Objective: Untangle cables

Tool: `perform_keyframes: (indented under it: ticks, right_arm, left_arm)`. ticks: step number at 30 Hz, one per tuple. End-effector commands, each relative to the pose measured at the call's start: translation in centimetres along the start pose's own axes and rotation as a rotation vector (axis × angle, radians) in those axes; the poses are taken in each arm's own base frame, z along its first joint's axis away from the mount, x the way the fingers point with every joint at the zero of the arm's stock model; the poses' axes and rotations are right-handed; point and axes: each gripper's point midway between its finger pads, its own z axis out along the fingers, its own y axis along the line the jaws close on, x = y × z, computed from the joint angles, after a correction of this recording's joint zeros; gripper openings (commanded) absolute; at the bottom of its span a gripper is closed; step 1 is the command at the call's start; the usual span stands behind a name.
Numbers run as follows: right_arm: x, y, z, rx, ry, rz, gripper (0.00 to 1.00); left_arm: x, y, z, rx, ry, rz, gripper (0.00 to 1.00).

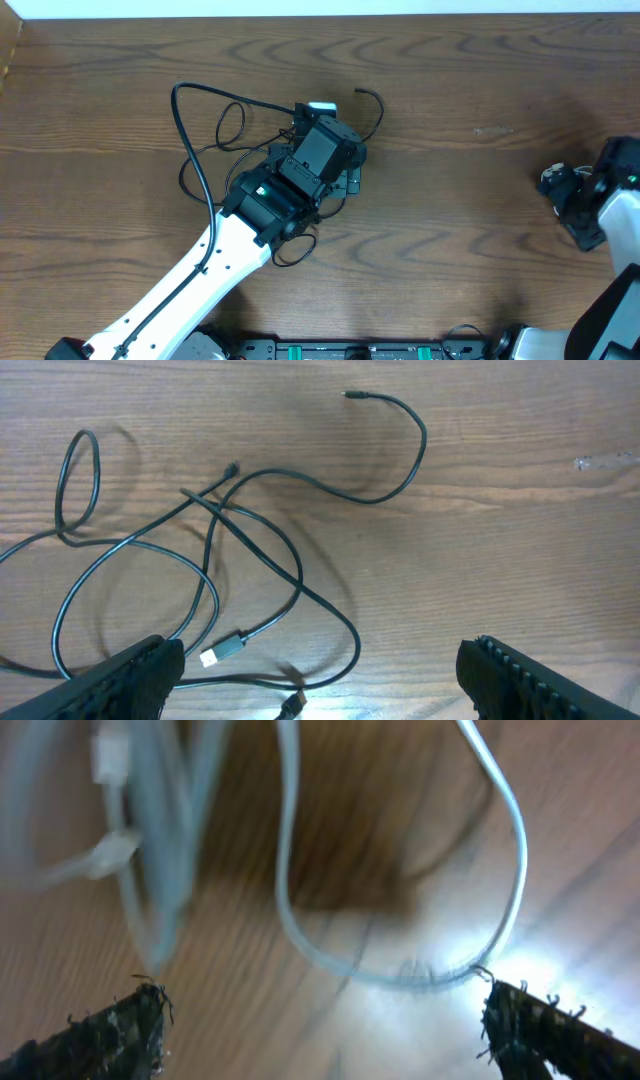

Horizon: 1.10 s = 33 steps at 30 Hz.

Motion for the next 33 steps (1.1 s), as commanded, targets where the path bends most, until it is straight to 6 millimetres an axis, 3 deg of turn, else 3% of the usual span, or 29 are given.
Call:
perform_keyframes:
  ticks: [1, 4, 7, 9, 10, 11, 13, 16, 17, 18, 19, 20, 21, 30, 33]
  right_arm:
    - [-0.4, -1.5, 1.5, 0.037, -0.068, 0.147, 0.99]
    - [-1.6, -0.7, 2.3, -0.025, -0.152, 0.155, 0.95]
    - [-3.1, 0.4, 2.2, -0.086, -0.226, 0.151, 0.61]
    - [-4.4, 1.3, 1.8, -0.126, -0.282, 0.12, 0.34]
    - [-5.0, 1.9, 1.5, -0.147, -0.308, 0.104, 0.13]
    - [-5.7, 2.4, 1.2, -0.169, -0.336, 0.093, 0.01]
    - [-6.8, 3.4, 0.6, -0.218, -0.382, 0.072, 0.01]
    - [-8.0, 5.3, -0.4, -0.304, -0.433, 0.016, 0.01]
    - [-8.2, 5.9, -0.7, -0.332, -0.443, 0.002, 0.09]
    - [-8.3, 6.1, -0.9, -0.346, -0.447, 0.001, 0.31]
    - [-8.3, 6.2, -1.0, -0.352, -0.448, 0.001, 0.66]
    - [-8.3, 6.2, -0.9, -0.35, -0.446, 0.001, 0.86]
    - [-8.2, 6.1, -0.8, -0.347, -0.441, 0.0, 0.98]
    - [-6.7, 5.4, 0.1, -0.31, -0.374, -0.023, 0.99]
    - [-4.8, 5.6, 0.7, -0.317, -0.298, -0.131, 0.99]
  left_arm:
    - [-0.6, 0.2, -0.4, -0.011, -0.019, -0.003, 0.93]
    - [-0.6, 0.2, -0.4, -0.011, -0.019, -0.003, 0.93]
    - [-0.6, 0.2, -0.4, -0.011, -0.019, -0.003, 0.93]
    - [-0.6, 0.2, -0.4, -0.011, -0.019, -0.003, 0.92]
    - [-0.6, 0.2, -0.4, -0.011, -0.019, -0.003, 0.92]
    - [-0.6, 0.2, -0.4, -0.011, -0.019, -0.003, 0.92]
    - [-0.6, 0.2, -0.4, -0.011, -0.019, -0.003, 0.92]
    - [-0.6, 0.2, -0.4, -0.011, -0.019, -0.003, 0.93]
    - [-0.6, 0.2, -0.4, -0.011, -0.019, -0.003, 0.93]
    - [-0.6, 0.2, -0.4, -0.011, -0.019, -0.003, 0.93]
    - [-0.6, 0.2, -0.4, -0.011, -0.019, -0.003, 0.92]
    - [-0.6, 0.2, -0.4, -0.011, -0.019, -0.003, 0.93]
    - [-0.6, 0.2, -0.4, -0.011, -0.019, -0.003, 0.92]
    - [-0.6, 0.2, -0.4, -0.011, -0.019, -0.003, 0.92]
    - [-0.6, 0.2, -0.4, -0.011, -0.019, -0.003, 0.93]
